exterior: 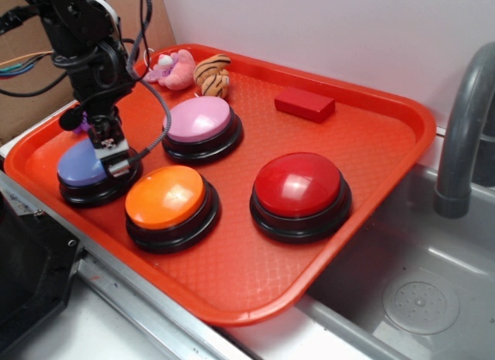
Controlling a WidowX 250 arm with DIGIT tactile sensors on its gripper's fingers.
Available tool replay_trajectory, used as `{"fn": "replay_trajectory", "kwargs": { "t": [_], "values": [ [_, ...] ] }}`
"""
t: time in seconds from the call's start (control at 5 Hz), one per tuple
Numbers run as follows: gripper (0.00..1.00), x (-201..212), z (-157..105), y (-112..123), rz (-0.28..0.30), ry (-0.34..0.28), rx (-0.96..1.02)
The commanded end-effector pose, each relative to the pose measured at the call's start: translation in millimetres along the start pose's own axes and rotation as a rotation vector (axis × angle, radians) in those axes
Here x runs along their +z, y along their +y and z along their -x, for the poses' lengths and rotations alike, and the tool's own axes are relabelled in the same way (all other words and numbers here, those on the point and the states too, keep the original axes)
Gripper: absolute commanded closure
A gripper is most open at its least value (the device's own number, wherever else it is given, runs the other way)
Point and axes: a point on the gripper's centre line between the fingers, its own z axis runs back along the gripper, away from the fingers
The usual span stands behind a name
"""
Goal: Push the purple button.
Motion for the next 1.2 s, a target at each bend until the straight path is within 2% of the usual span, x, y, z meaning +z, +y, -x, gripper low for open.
{"fn": "replay_trajectory", "kwargs": {
  "t": [0.0, 0.8, 1.0],
  "values": [
    [0.00, 42, 1, 14, -0.003, -0.014, 0.026],
    [0.00, 72, 5, 16, -0.036, -0.035, 0.038],
    [0.00, 76, 6, 16, -0.026, -0.037, 0.042]
  ]
}}
